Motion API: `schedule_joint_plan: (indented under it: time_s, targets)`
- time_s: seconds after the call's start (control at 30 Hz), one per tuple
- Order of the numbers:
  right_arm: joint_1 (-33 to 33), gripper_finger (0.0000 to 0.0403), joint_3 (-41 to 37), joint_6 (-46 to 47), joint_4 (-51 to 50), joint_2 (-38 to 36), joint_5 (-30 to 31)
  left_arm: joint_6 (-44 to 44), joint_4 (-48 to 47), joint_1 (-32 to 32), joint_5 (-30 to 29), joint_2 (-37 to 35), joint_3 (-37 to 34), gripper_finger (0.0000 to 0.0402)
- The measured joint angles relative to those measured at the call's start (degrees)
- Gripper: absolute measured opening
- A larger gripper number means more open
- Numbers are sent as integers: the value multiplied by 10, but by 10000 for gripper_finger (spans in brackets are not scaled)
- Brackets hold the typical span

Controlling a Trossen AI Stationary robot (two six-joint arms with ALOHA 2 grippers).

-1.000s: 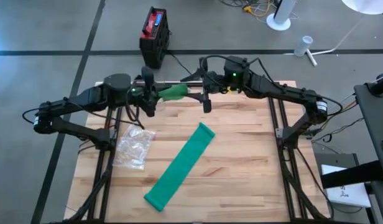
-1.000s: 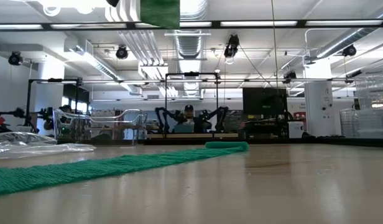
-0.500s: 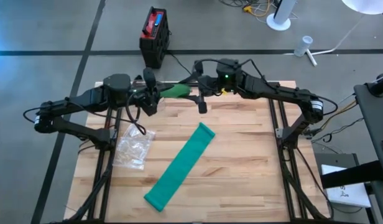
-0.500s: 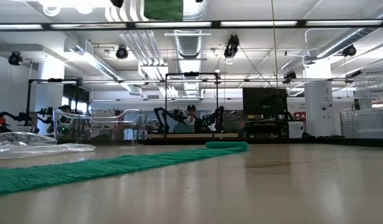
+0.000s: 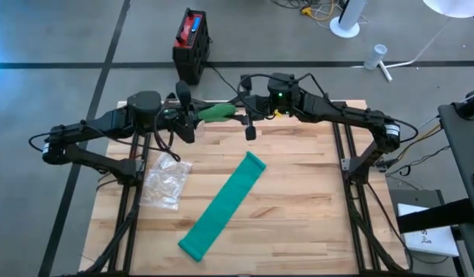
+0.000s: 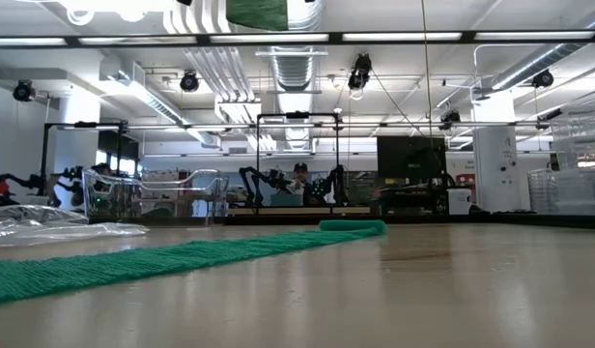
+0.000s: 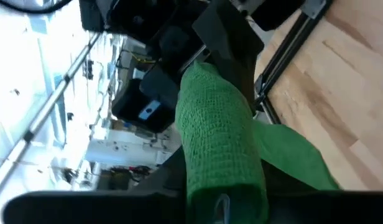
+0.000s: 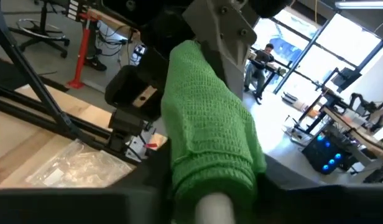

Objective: Roll bandage
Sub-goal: Roll the green bandage

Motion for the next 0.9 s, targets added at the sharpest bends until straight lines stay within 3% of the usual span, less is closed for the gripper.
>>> schedule_joint_plan:
  time_s: [0.13,0.4,0.57,0.73,0.9]
  targets:
    - [1,41,0,-23,-2,-8,4,-81,2,-1,-28,0,0,129]
    - [5,41,0,-108,-11,-34,62,-298,-54,3,-60,-8,0,246]
    - [12,41,0,-172,-14,-32,84,-405,-97,3,-27,-16,32,317]
    - [16,41,-1,-174,-19,-29,91,-415,-128,3,-20,-17,80,365]
    - [20,41,-2,-125,-18,-31,39,-383,-127,14,-20,-16,75,372]
